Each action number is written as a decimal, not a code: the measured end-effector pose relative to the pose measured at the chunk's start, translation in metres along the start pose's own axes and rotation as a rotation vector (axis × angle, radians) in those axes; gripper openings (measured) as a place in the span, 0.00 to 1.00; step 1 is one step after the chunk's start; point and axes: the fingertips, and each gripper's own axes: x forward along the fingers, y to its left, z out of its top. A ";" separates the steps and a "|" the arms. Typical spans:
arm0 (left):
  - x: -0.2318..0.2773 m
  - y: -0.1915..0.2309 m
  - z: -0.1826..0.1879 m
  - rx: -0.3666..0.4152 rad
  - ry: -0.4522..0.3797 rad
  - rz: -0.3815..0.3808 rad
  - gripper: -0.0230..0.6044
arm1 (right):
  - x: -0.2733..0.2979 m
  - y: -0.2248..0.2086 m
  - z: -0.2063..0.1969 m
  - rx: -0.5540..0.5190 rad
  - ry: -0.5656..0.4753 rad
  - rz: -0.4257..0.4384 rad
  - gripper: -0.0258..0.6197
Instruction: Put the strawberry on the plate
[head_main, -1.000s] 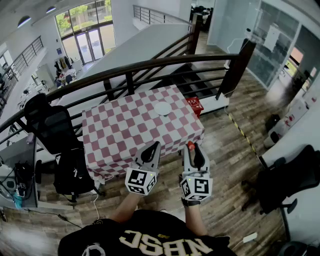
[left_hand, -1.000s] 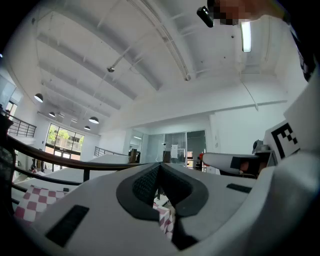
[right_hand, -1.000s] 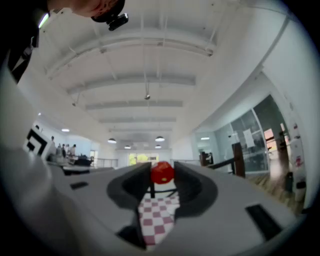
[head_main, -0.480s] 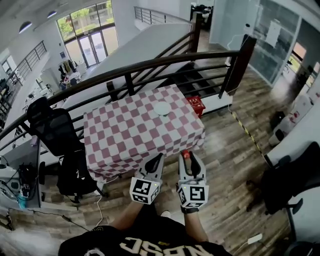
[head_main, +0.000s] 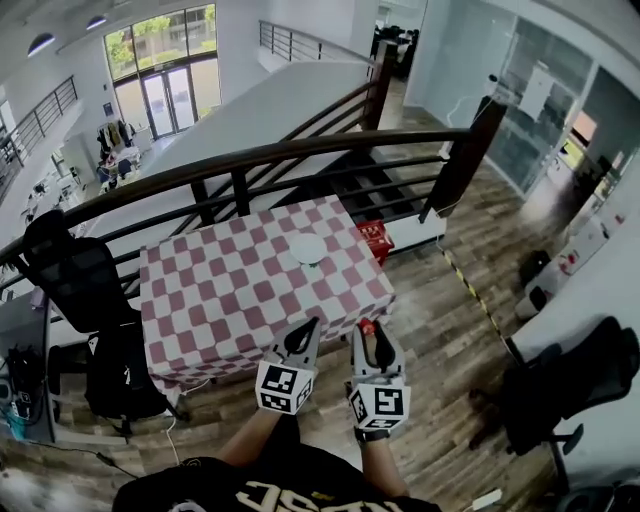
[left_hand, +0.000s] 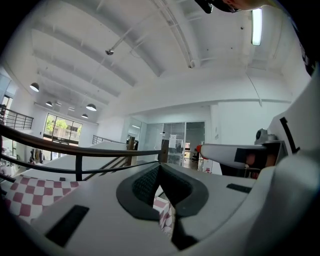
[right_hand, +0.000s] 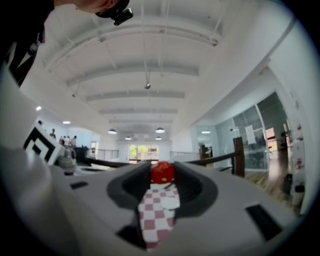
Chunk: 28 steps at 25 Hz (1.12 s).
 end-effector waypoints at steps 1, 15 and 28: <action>0.011 0.009 0.001 -0.006 0.002 -0.004 0.05 | 0.013 -0.001 -0.001 0.002 0.010 -0.002 0.27; 0.128 0.172 0.036 -0.062 -0.019 0.005 0.05 | 0.212 0.006 0.002 -0.054 0.045 -0.008 0.27; 0.214 0.190 -0.024 -0.073 0.130 -0.073 0.05 | 0.288 -0.037 -0.045 -0.043 0.106 -0.041 0.27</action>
